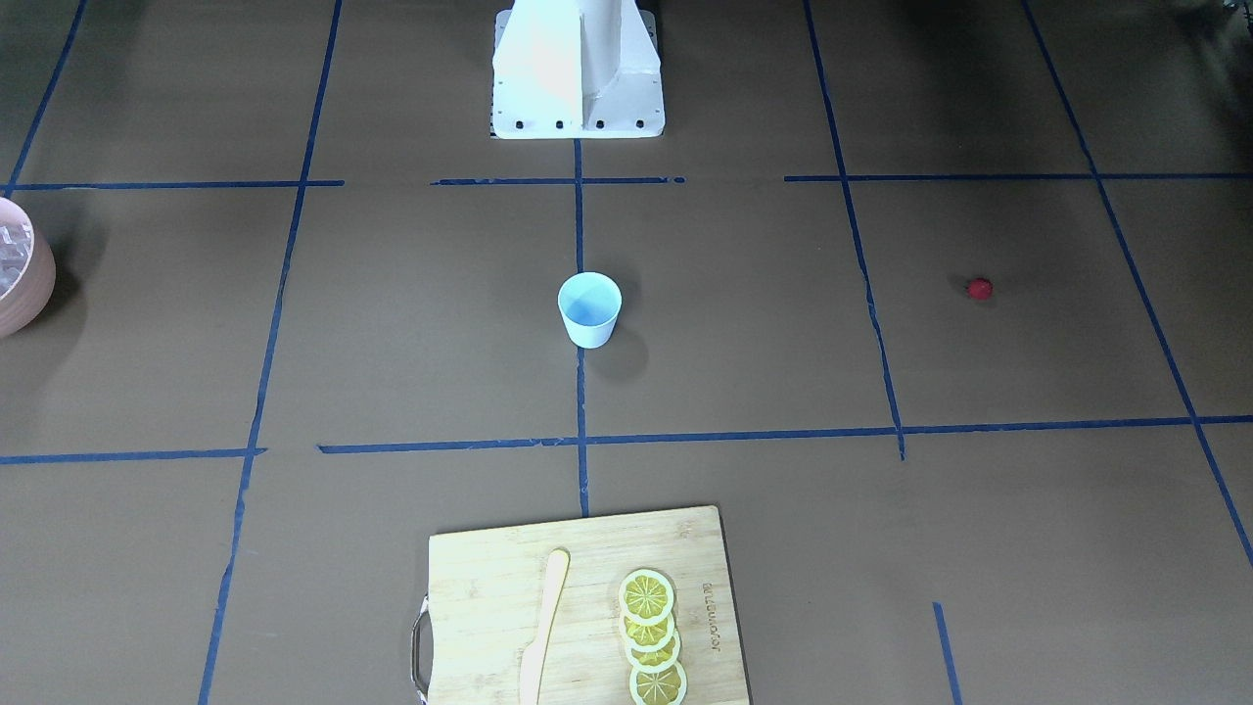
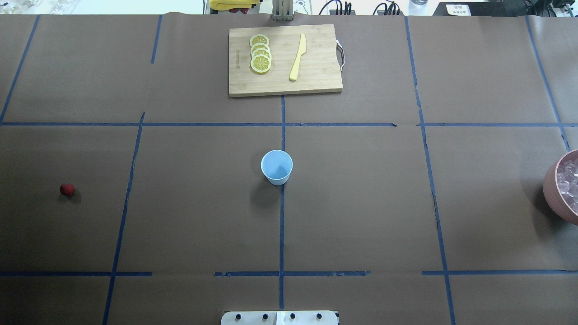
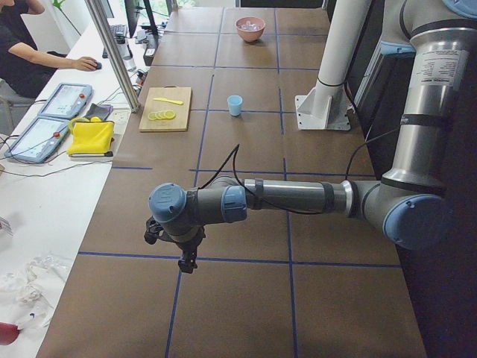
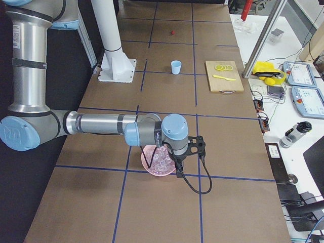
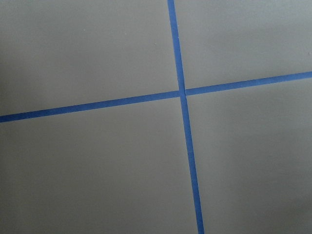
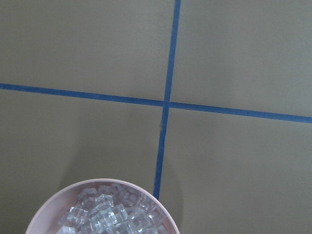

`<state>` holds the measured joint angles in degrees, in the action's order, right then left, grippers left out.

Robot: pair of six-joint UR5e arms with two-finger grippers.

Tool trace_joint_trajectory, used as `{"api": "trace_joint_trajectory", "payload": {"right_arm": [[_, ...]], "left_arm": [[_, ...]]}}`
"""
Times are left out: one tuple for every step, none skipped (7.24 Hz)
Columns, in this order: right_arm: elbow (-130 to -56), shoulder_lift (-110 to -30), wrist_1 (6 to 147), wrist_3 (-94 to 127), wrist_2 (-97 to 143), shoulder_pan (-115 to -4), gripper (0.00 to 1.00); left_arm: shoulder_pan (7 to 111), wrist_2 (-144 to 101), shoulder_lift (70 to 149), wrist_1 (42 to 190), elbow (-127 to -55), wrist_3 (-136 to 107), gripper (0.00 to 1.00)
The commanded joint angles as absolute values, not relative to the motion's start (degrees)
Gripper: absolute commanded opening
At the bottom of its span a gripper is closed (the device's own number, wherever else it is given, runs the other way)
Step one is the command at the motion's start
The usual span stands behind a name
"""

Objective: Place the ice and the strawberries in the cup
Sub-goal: 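Lower the right gripper into the pink bowl of ice cubes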

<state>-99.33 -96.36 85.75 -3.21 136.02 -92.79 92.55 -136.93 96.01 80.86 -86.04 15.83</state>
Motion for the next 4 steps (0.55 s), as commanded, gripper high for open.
{"api": "trace_joint_trajectory", "payload": {"right_arm": [[-101.2,-96.6,85.7,-3.3,136.8,-88.9,0.99],[-102.5,-96.6,85.7,-3.3,136.3,-86.6,0.99],[-102.9,-96.6,85.5,-3.3,136.1,-84.6,0.99],[-103.0,-96.7,83.5,-3.3,136.1,-82.6,0.99]], "left_arm": [[92.5,-136.9,96.0,80.9,-86.4,15.8,1.0],[92.5,-136.9,95.8,80.9,-87.1,15.8,1.0],[92.5,-136.9,95.8,80.9,-87.2,15.8,1.0],[92.5,-136.9,95.8,80.9,-87.3,15.8,1.0]]}}
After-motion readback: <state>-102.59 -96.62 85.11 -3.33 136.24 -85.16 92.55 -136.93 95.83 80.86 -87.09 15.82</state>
